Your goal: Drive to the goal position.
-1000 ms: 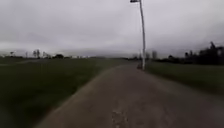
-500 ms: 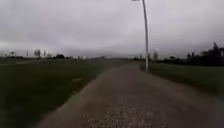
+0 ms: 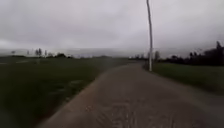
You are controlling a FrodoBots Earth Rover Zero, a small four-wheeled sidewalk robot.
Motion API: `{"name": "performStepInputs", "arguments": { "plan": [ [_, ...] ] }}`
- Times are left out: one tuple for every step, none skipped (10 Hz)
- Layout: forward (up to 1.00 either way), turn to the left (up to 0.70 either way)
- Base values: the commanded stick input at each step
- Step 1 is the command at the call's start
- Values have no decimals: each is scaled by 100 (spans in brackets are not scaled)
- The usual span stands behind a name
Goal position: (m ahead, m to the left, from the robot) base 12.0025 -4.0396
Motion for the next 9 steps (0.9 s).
{"name": "performStepInputs", "arguments": {
  "plan": [
    [85, 0],
    [85, 0],
    [85, 0],
    [85, 0],
    [85, 0],
    [85, 0],
    [85, 0],
    [85, 0],
    [85, -1]
  ]
}}
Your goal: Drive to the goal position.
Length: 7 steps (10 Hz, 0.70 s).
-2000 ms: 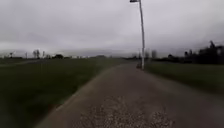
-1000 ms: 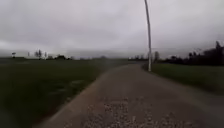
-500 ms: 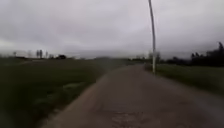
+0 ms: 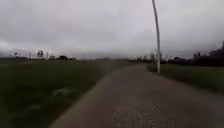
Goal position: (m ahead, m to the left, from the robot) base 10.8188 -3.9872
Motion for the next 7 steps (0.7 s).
{"name": "performStepInputs", "arguments": {
  "plan": [
    [85, -3],
    [85, -34],
    [85, -34],
    [85, -23],
    [85, -10],
    [85, 0],
    [85, 0]
  ]
}}
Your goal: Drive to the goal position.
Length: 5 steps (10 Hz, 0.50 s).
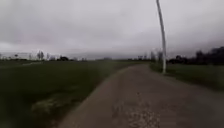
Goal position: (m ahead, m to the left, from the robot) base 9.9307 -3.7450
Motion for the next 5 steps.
{"name": "performStepInputs", "arguments": {
  "plan": [
    [85, 0],
    [85, 0],
    [85, 0],
    [85, 0],
    [85, 0]
  ]
}}
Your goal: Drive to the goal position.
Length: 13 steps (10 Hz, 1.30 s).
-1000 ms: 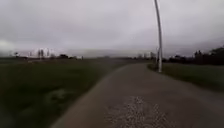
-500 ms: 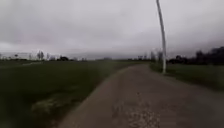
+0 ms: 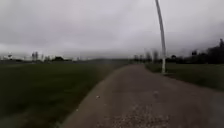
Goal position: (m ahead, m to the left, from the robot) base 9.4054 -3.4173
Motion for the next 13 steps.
{"name": "performStepInputs", "arguments": {
  "plan": [
    [85, -12],
    [85, -27],
    [85, -34],
    [85, -34],
    [85, -34],
    [85, -33],
    [85, -31],
    [85, -21],
    [85, -11],
    [85, 0],
    [85, 0],
    [85, 0],
    [85, 0]
  ]
}}
